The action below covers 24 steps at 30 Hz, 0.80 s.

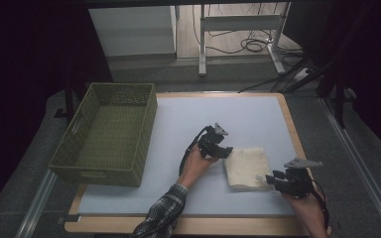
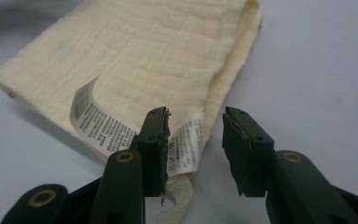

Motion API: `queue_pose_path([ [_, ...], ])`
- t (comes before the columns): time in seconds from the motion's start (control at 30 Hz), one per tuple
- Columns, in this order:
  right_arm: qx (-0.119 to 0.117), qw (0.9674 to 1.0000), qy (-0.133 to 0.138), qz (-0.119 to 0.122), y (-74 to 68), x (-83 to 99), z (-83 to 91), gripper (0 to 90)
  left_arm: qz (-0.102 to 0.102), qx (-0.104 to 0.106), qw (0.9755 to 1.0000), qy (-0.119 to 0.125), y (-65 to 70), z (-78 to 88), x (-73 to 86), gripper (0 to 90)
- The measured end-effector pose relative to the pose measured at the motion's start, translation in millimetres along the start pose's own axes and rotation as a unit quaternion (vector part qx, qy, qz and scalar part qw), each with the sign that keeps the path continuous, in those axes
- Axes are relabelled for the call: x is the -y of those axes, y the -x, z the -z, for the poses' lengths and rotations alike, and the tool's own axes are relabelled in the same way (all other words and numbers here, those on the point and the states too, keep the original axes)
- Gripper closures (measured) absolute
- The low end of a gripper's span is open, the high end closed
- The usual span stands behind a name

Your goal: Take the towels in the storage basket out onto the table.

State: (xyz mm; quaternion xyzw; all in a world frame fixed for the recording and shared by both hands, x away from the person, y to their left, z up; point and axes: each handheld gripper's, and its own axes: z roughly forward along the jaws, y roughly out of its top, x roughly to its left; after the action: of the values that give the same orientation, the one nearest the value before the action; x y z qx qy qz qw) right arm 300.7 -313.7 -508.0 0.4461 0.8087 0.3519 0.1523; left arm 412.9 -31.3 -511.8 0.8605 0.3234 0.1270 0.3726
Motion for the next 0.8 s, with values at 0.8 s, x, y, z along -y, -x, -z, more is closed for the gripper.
queue_pose_path([
  [0.8,-0.043,0.9985,-0.017,-0.03,-2.6,9.5,-4.8,75.2,0.037,0.046,0.998,-0.022,-1.6,-8.5,14.1,63.3],
])
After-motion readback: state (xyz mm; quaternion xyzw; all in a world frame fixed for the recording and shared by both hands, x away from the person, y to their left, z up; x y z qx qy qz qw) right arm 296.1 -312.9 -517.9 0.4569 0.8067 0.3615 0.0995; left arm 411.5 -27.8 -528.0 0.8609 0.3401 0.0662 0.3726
